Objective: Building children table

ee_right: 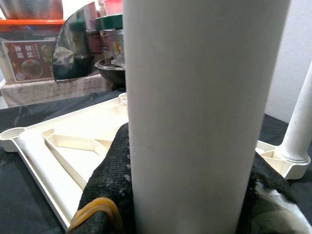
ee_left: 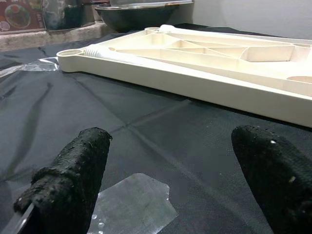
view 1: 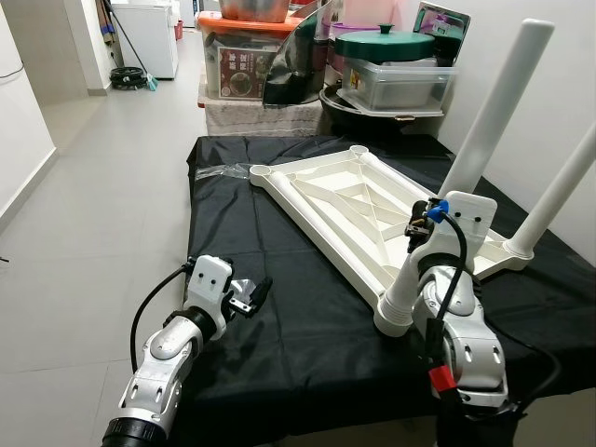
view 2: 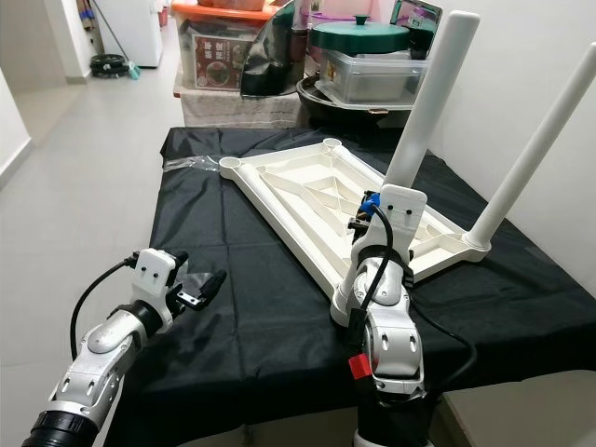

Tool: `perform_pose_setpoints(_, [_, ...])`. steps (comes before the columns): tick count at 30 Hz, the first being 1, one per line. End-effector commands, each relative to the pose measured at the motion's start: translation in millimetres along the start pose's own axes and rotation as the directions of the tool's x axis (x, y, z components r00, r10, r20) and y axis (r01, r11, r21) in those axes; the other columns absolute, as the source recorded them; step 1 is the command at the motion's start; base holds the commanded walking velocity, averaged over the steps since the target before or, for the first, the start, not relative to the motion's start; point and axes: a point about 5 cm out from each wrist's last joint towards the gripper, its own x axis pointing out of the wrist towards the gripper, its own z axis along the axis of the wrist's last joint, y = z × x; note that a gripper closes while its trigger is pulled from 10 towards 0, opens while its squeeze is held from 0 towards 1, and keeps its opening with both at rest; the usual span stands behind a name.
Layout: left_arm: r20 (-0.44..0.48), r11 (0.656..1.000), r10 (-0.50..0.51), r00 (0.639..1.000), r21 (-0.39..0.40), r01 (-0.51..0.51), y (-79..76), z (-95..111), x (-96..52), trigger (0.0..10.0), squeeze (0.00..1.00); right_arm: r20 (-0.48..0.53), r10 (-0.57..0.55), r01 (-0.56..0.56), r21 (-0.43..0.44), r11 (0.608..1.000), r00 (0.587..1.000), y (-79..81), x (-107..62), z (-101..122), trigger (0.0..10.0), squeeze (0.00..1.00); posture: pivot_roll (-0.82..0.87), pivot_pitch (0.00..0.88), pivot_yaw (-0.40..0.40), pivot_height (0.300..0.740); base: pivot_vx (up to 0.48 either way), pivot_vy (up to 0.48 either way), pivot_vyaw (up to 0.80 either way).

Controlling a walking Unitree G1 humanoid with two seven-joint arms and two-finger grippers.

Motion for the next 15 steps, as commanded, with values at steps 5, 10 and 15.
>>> perform_pose_setpoints(5, [0.001, 1.0, -0.01, 1.0, 0.009, 0.01, -1.2, -1, 1.6, 10.0, 0.0, -0.115, 0.003, -0.005, -0.02, 1.0, 0.993, -2.4, -1.2, -19, 10.0, 0.0, -0.01, 0.0, -0.079, 0.74, 0.0, 0.0, 0.0])
perform_pose_setpoints(10, [0.003, 1.0, -0.014, 1.0, 0.008, 0.014, -1.7, -1, 2.6, 10.0, 0.0, -0.105, 0.0, -0.001, -0.012, 1.0, 0.994, -4.9, -1.2, -15, 10.0, 1.0, -0.01, 0.0, -0.077, 0.74, 0.0, 0.0, 0.0])
perform_pose_setpoints(15, [0.003, 1.0, -0.017, 1.0, 0.007, 0.017, -2.1, -1, 3.2, 10.0, 0.0, -0.081, -0.004, 0.004, -0.001, 1.0, 0.997, -7.1, -1.0, -8, 10.0, 1.0, -0.01, 0.0, -0.075, 0.74, 0.0, 0.0, 0.0])
